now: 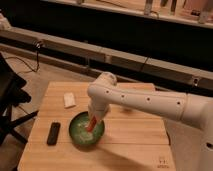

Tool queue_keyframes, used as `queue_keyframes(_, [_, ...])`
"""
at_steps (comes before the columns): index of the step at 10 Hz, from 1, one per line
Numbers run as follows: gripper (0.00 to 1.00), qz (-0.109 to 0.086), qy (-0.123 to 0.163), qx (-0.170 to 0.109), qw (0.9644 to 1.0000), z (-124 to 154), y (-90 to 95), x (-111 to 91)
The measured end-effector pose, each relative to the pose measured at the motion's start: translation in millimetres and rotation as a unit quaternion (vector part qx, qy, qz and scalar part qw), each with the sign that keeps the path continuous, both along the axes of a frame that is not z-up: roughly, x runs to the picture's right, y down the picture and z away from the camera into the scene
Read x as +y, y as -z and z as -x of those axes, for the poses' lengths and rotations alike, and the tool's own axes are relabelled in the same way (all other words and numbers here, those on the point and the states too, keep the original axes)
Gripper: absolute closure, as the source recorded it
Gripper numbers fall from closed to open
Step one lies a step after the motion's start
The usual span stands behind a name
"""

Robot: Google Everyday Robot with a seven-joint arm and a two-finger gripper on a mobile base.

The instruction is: Place the pepper in the ceramic bowl

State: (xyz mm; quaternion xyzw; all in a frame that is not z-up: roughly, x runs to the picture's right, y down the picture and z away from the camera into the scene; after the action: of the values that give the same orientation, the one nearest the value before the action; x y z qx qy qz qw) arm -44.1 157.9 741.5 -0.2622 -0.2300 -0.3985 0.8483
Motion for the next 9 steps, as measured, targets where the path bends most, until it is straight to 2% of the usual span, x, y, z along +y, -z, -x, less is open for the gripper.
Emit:
queue_keyframes(1, [0.99, 0.0, 0.001, -0.002, 1.0, 1.5, 0.2, -0.1])
queue_keyframes(2, [0.93, 0.001, 0.001, -0.003, 1.0, 1.6, -0.2, -0.5])
queue_keyframes(3, [0.84, 0.001, 0.002, -0.004, 1.0, 1.7, -0.6, -0.7])
queue_keyframes(4, [0.66, 0.003, 0.002, -0.005, 1.0, 1.5, -1.1, -1.2])
queue_keyframes(6, [0.45, 0.004, 0.003, -0.005, 1.0, 0.7, -1.5, -1.4])
queue_keyframes(7, [0.38, 0.005, 0.003, -0.007, 1.0, 1.2, -1.8, -1.5])
queue_keyframes(9, [0.37, 0.006, 0.003, -0.009, 0.9999, 2.6, -2.2, -2.3])
